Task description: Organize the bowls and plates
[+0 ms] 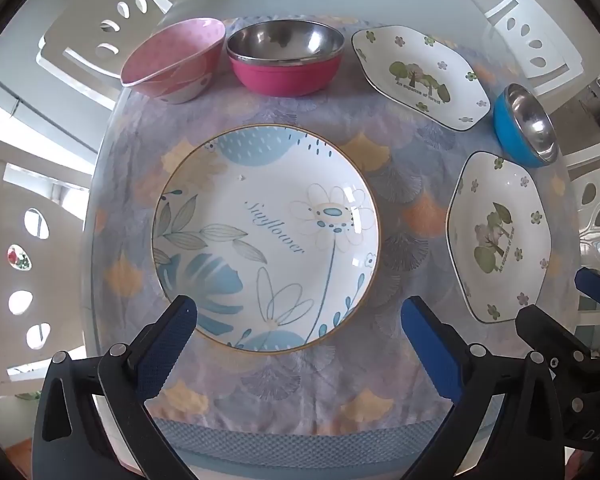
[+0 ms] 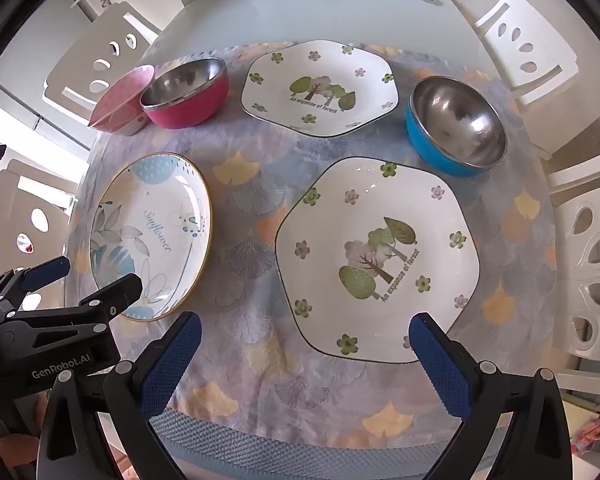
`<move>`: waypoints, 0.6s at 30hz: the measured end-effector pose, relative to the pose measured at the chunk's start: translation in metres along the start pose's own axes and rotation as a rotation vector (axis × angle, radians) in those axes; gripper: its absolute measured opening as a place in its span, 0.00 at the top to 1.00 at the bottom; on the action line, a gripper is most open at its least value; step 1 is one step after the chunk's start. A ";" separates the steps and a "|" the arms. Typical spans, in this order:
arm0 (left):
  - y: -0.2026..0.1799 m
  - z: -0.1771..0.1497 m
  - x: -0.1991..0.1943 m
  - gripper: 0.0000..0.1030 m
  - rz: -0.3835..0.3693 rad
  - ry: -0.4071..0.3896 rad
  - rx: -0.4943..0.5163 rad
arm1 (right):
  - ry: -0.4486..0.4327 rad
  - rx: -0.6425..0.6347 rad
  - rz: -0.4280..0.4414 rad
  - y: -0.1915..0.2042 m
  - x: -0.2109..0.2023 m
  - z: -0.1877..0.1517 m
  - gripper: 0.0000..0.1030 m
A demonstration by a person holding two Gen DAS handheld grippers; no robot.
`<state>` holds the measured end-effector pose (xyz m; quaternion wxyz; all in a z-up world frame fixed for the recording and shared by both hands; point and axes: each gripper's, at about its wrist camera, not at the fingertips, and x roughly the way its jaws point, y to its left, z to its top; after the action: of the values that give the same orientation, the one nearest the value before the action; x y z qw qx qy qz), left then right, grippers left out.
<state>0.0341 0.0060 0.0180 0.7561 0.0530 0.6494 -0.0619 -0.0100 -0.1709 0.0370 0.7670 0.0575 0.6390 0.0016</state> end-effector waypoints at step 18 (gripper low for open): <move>0.004 -0.004 -0.005 0.01 -0.013 -0.010 -0.013 | -0.008 -0.003 -0.002 0.000 -0.003 -0.002 0.00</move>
<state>0.0304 0.0110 0.0223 0.7593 0.0437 0.6462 -0.0628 -0.0125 -0.1705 0.0394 0.7698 0.0557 0.6358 0.0017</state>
